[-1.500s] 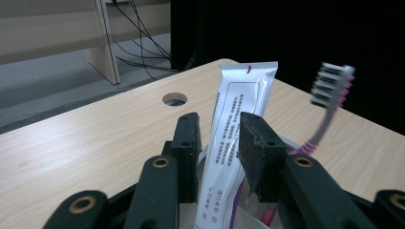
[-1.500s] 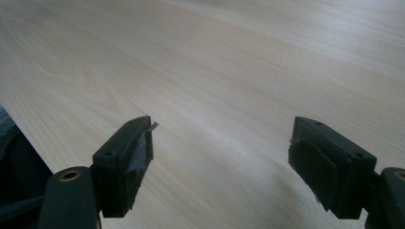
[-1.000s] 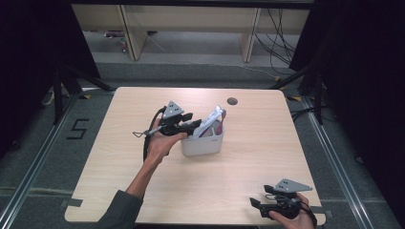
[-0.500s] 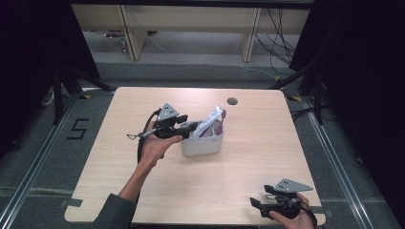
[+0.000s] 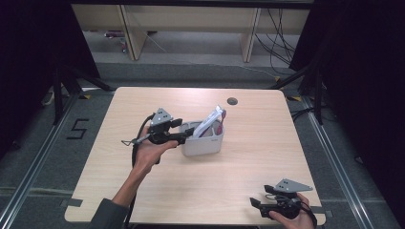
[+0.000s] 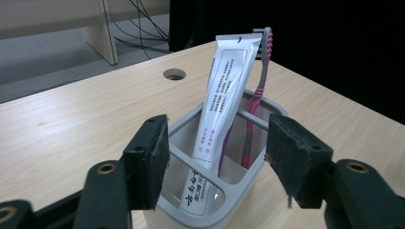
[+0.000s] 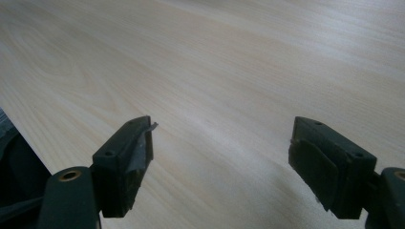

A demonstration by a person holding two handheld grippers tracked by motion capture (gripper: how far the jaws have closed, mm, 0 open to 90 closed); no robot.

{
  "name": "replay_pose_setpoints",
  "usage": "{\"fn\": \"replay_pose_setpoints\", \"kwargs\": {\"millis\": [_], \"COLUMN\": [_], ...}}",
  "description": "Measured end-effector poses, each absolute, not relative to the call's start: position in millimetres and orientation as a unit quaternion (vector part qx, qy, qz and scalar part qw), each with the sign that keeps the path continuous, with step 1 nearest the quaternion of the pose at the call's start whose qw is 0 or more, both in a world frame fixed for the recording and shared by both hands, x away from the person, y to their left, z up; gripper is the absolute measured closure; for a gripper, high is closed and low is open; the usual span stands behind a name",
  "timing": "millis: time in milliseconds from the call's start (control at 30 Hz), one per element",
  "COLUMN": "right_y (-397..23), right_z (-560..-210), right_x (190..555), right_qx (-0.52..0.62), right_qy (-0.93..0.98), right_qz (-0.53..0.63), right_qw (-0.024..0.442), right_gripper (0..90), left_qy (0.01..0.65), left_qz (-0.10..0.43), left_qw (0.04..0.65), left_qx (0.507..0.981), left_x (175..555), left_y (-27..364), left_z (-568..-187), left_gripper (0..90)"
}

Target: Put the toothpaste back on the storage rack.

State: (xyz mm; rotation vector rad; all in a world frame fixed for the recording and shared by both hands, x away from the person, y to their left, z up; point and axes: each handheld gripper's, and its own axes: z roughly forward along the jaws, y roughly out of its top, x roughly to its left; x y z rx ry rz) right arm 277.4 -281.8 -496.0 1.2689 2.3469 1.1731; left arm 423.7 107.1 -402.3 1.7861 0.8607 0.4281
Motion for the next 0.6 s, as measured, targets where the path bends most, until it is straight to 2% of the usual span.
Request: {"fn": "replay_pose_setpoints", "kwargs": {"millis": [267,600], "right_y": [-281.4,-280.8], "right_z": [-495.4,-495.8], "right_x": [276.8,276.8], "right_qx": [0.435,0.437], "right_qy": [0.8,0.799], "right_qz": [0.397,0.397], "right_qw": [0.112,0.11], "right_gripper": [23.8,23.7], "left_qy": [0.364,0.361], "left_qz": [0.18,0.176], "left_qw": [0.519,0.517], "left_qx": [0.752,0.756], "left_x": [415.2,401.2], "left_y": [114.4,122.7], "left_z": [-404.5,-408.8], "left_gripper": [31.1,28.4]}}
